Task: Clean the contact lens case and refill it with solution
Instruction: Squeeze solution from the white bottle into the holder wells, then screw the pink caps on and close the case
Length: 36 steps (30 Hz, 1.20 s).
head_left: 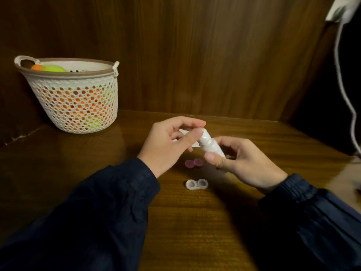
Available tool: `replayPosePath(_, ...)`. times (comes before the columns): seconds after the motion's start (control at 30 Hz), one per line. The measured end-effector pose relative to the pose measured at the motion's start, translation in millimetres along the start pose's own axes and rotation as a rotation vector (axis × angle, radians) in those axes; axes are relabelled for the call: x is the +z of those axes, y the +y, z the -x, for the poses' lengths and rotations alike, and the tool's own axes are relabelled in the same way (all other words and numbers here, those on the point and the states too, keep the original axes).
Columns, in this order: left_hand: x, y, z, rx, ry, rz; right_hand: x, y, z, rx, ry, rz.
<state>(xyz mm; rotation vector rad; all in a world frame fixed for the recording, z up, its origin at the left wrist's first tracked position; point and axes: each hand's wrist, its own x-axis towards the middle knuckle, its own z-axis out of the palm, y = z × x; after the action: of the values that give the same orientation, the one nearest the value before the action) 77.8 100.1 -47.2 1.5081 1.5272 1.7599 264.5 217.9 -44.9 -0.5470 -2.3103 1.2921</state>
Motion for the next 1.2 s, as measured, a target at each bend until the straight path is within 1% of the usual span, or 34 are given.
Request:
replayPosePath(0.1, 29.0, 20.7, 7.0, -0.002, -0.049, -0.037, -20.3, -5.6, 36.6, -0.009, 0.125, 0.073)
replayPosePath(0.2, 60.1, 31.8, 17.1, -0.061, -0.051, -0.070, -41.4, 2.5, 66.9, 0.024, 0.379, 0.101)
replayPosePath(0.3, 85.1, 35.0, 28.9, -0.105, -0.092, -0.111, -66.3, 24.4, 91.7, 0.110, 0.628, 0.117)
replayPosePath(0.4, 103.1, 37.1, 39.1, -0.132, -0.156, -0.133, -82.9, 46.1, 111.5, 0.262, 0.772, 0.214)
replayPosePath(0.47, 113.0, 37.2, 43.3, -0.148, -0.166, -0.128, -88.1, 54.4, 121.0, 0.348, 0.812, 0.229)
replayPosePath(0.57, 121.8, 37.7, 47.9, -0.156, -0.153, -0.166, -91.2, 58.4, 128.8, 0.435, 0.800, 0.306)
replayPosePath(0.7, 120.1, 38.4, 49.1, -0.153, -0.149, -0.228, -90.6, 50.3, 129.2, 0.470, 0.768, 0.290)
replayPosePath(0.77, 113.4, 39.0, 47.5, -0.147, -0.122, -0.228, -87.4, 40.7, 127.7, 0.477, 0.798, 0.314)
replayPosePath(0.83, 103.4, 38.5, 44.5, -0.134, -0.075, -0.235, -82.6, 28.7, 123.0, 0.394, 0.895, 0.482)
replayPosePath(0.9, 90.5, 35.6, 40.8, -0.139, -0.023, -0.228, -74.2, 15.1, 113.3, 0.185, 0.971, 0.581)
replayPosePath(0.97, 75.8, 31.1, 37.6, -0.163, 0.037, -0.228, -62.2, 1.7, 98.1, -0.022, 0.948, 0.599)
replayPosePath(1.03, 59.7, 26.0, 35.8, -0.168, 0.079, -0.282, -50.1, -7.3, 77.3, -0.136, 0.814, 0.565)
replayPosePath(1.1, 45.0, 20.5, 35.1, -0.185, 0.111, -0.289, -38.7, -11.6, 54.7, -0.122, 0.581, 0.505)
replayPosePath(1.13, 37.2, 16.1, 34.1, -0.200, 0.129, -0.289, -32.5, -11.3, 41.3, -0.074, 0.441, 0.518)
replayPosePath(1.2, 23.9, 7.0, 31.7, -0.229, 0.147, -0.303, -21.3, -7.3, 16.5, 0.034, 0.175, 0.619)
